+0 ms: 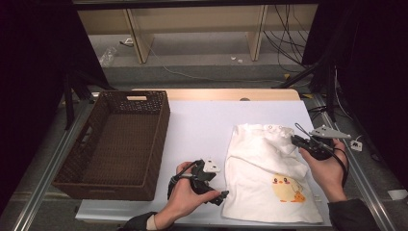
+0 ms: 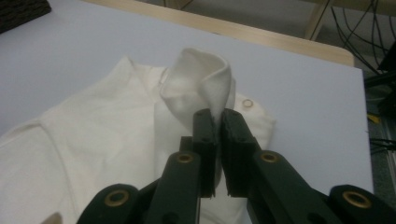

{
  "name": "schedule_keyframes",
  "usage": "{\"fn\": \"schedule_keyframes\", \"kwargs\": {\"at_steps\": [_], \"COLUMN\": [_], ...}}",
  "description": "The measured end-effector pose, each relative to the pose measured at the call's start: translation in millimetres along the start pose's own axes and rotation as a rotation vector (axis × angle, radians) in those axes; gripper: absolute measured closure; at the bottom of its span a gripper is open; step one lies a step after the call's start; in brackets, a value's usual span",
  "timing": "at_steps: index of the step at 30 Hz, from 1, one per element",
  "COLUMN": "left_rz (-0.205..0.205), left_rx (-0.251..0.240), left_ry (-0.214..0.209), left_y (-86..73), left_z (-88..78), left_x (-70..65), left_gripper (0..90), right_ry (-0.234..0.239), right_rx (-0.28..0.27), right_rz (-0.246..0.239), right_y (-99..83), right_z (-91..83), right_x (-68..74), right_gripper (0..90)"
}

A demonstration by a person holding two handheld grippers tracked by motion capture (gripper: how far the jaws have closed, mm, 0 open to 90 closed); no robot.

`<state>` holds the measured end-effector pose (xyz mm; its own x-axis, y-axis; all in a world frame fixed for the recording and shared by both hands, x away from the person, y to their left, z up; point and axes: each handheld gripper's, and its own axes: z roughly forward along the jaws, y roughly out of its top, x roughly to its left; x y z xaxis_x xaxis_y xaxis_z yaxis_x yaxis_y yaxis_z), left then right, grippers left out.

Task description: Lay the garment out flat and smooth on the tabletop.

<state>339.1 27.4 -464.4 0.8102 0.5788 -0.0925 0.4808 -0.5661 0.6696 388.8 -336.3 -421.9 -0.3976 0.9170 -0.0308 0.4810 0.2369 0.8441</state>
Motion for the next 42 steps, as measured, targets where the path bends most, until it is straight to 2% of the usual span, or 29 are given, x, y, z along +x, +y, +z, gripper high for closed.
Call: {"fn": "schedule_keyframes", "kwargs": {"at_steps": [11,20,26,30,35,40,42], "left_rz": [-0.001,-0.001,0.0,0.001,0.001,0.0,0.0], "left_rx": [-0.003,-0.001,-0.002,0.0,0.001,0.001,0.0], "left_ry": [0.003,0.004,0.003,0.003,0.003,0.002,0.002], "left_y": [0.3,0.4,0.5,0.5,0.5,0.5,0.6], "left_z": [-0.9,-0.8,-0.7,-0.5,-0.4,-0.3,-0.2], "left_x": [0.3,0.6,0.3,0.1,0.1,0.0,-0.1], "left_gripper": [2.7,2.7,2.7,2.8,2.9,2.9,2.9], "right_ry": [-0.157,-0.252,-0.341,-0.399,-0.443,-0.533,-0.55], "right_rx": [-0.023,-0.017,-0.008,0.007,0.029,0.039,0.048], "right_rz": [0.032,0.075,0.081,0.092,0.1,0.099,0.105], "right_y": [-8.8,-18.9,-25.3,-30.6,-33.7,-36.4,-37.5], "right_z": [-21.2,-36.0,-46.3,-49.7,-52.6,-56.6,-58.2], "right_x": [-31.7,-55.9,-71.7,-79.6,-85.7,-91.7,-93.7], "right_gripper": [84.8,84.5,84.3,84.0,83.2,79.9,77.2]}}
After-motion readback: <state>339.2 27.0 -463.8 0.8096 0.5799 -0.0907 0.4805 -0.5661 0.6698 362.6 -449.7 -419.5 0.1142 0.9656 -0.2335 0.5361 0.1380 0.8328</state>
